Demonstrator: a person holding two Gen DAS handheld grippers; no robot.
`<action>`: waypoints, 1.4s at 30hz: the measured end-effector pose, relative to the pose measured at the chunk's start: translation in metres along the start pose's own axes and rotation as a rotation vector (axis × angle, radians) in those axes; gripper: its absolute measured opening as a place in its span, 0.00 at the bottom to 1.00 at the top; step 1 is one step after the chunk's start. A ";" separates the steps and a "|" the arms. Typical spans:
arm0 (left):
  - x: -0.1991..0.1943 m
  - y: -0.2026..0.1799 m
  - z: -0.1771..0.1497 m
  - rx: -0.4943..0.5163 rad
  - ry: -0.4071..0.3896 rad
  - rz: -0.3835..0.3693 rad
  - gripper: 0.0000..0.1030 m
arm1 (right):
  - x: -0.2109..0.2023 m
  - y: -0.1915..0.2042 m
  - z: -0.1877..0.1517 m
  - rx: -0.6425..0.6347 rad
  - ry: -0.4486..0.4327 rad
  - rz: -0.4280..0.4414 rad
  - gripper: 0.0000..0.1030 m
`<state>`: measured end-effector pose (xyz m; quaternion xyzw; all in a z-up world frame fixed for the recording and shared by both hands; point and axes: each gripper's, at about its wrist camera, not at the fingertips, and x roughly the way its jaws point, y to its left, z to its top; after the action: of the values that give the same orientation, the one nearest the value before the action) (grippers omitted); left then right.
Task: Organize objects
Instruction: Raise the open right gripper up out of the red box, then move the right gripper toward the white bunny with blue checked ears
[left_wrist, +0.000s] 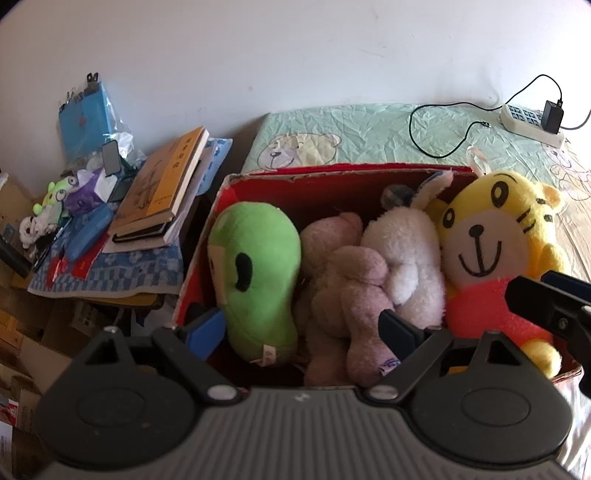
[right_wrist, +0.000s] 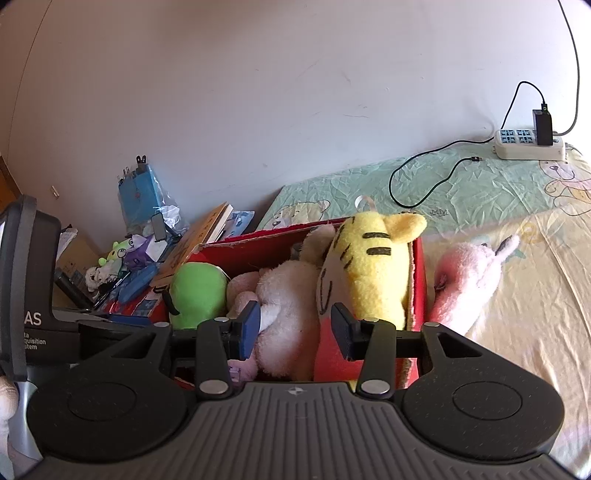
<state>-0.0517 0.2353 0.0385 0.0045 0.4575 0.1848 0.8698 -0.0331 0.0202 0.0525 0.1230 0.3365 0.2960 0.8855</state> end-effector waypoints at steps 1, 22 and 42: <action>0.000 -0.001 0.000 -0.002 0.001 0.000 0.88 | 0.000 0.000 0.000 -0.001 0.000 -0.001 0.44; 0.015 0.002 0.002 0.039 0.017 -0.059 0.89 | -0.006 -0.003 -0.004 0.046 -0.022 -0.043 0.44; -0.029 -0.015 0.004 0.091 -0.119 -0.395 0.83 | -0.044 -0.054 -0.013 0.282 -0.166 -0.041 0.43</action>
<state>-0.0580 0.2128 0.0611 -0.0352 0.4053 -0.0105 0.9134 -0.0439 -0.0487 0.0435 0.2635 0.3027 0.2165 0.8900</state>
